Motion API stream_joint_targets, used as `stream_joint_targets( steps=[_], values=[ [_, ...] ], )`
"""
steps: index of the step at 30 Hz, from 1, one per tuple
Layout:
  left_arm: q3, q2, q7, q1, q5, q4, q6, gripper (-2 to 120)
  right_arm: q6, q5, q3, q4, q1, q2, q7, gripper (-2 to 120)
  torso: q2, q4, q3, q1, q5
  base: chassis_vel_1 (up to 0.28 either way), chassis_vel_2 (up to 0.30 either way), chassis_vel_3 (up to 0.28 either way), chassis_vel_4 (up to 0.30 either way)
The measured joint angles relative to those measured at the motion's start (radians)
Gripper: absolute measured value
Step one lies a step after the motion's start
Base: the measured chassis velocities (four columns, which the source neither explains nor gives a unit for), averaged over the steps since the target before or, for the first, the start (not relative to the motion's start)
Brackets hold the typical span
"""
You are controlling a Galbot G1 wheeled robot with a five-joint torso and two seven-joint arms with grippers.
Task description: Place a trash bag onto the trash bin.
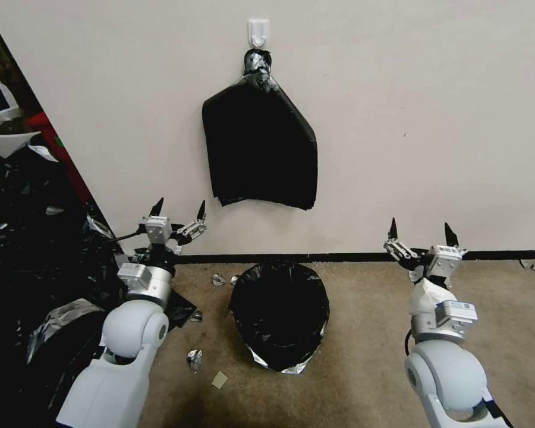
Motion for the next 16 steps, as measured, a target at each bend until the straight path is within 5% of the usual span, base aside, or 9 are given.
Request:
stream_joint_targets(
  steps=[16],
  values=[
    [0.005,0.000,-0.008,0.000,-0.012,-0.002,0.013,100,-0.003,0.003,-0.008,0.000,0.002,-0.004,0.000,100,0.000,-0.0001,0.000,0.000,0.0000,0.000,0.000,0.000,0.000]
  ],
)
